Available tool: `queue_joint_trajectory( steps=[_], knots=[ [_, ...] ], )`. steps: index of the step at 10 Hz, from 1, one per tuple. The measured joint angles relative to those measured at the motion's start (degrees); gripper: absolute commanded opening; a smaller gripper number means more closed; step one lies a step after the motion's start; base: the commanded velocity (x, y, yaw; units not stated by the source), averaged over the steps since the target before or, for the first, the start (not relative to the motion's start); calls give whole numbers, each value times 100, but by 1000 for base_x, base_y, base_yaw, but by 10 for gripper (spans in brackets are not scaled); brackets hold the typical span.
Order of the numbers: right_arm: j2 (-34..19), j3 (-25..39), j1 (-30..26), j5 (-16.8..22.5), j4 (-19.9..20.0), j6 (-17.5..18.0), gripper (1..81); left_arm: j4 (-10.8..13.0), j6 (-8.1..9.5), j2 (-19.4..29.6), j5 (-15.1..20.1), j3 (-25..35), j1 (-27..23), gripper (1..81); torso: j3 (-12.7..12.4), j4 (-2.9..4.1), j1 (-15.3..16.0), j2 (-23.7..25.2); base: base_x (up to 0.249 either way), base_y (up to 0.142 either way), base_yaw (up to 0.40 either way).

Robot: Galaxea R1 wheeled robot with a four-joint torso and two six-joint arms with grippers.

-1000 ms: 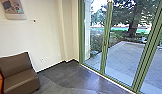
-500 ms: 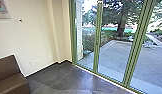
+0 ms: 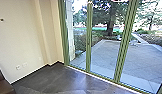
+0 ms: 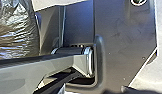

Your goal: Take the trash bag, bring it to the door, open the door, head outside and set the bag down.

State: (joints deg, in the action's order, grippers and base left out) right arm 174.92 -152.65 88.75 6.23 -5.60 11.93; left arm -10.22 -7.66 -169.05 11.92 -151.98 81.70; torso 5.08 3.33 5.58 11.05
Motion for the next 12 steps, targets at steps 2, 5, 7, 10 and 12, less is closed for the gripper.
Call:
queue_joint_trajectory(
  steps=[2,5,7,10,12],
  knots=[
    [-2,0,-16,2,-2,-34,811,-1,0,0,1,0,-1,10,-2,0,0,0,0,0,-244],
    [-2,0,-11,2,-2,-34,811,0,0,0,1,0,-6,10,0,0,0,0,0,0,-244],
    [-2,0,-13,2,-2,-33,811,-1,0,0,1,0,-6,10,0,0,0,0,0,0,-244],
    [-2,0,-13,2,-2,-34,811,0,0,2,1,0,-9,10,0,0,0,0,0,0,-244],
    [-2,0,-13,2,-2,-34,811,-1,0,0,1,0,-9,10,-2,0,0,0,0,0,-243]
  ],
)
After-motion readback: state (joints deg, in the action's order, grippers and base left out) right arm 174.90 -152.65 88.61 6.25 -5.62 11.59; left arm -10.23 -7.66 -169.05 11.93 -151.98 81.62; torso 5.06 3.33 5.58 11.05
